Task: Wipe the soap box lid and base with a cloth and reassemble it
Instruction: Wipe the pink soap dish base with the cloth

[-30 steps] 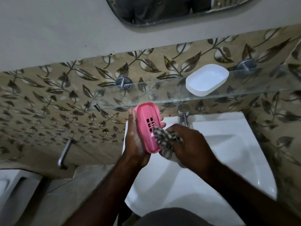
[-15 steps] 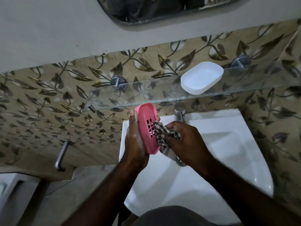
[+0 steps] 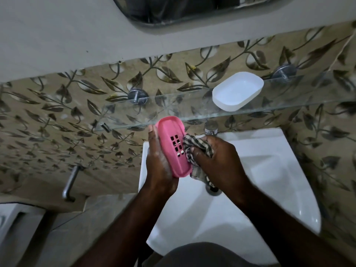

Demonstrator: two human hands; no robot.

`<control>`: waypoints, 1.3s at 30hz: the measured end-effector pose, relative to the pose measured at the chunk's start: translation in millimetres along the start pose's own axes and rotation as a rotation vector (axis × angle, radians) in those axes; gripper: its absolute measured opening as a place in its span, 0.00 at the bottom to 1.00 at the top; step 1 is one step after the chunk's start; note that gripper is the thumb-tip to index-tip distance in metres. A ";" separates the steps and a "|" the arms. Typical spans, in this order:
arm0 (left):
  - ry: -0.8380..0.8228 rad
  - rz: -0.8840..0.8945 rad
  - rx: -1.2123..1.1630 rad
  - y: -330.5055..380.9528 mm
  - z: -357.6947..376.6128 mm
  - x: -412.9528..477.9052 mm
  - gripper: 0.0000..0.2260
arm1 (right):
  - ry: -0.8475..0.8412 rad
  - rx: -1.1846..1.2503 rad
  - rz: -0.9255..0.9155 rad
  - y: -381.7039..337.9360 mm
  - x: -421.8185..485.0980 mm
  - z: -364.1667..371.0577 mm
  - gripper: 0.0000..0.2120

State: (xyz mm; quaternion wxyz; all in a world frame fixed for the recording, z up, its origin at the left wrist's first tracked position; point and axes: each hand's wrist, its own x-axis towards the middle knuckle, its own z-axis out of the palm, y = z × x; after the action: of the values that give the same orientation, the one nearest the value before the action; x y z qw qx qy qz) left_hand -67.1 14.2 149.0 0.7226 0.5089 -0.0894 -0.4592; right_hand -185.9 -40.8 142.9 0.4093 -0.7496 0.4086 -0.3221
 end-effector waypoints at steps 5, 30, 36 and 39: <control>0.051 0.105 0.081 -2.9 -5.9 -0.7 0.41 | -0.235 0.158 0.021 -15.8 -30.3 7.8 0.04; 0.027 0.151 0.071 4.4 -7.0 -9.2 0.48 | -0.021 0.080 -0.038 -1.0 -37.1 13.6 0.09; -0.045 0.147 0.167 3.3 -5.5 -12.0 0.26 | 0.019 -0.054 -0.044 4.8 -9.4 15.2 0.08; -0.043 0.110 0.254 12.3 -6.3 -11.5 0.27 | 0.053 -0.025 -0.066 -0.6 -1.0 19.7 0.09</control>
State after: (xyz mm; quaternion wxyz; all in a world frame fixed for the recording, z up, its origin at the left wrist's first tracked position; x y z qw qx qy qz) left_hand -62.7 27.8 160.1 0.6745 0.5805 -0.1901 -0.4146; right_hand -170.0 -32.8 134.3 0.3783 -0.7587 0.3985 -0.3500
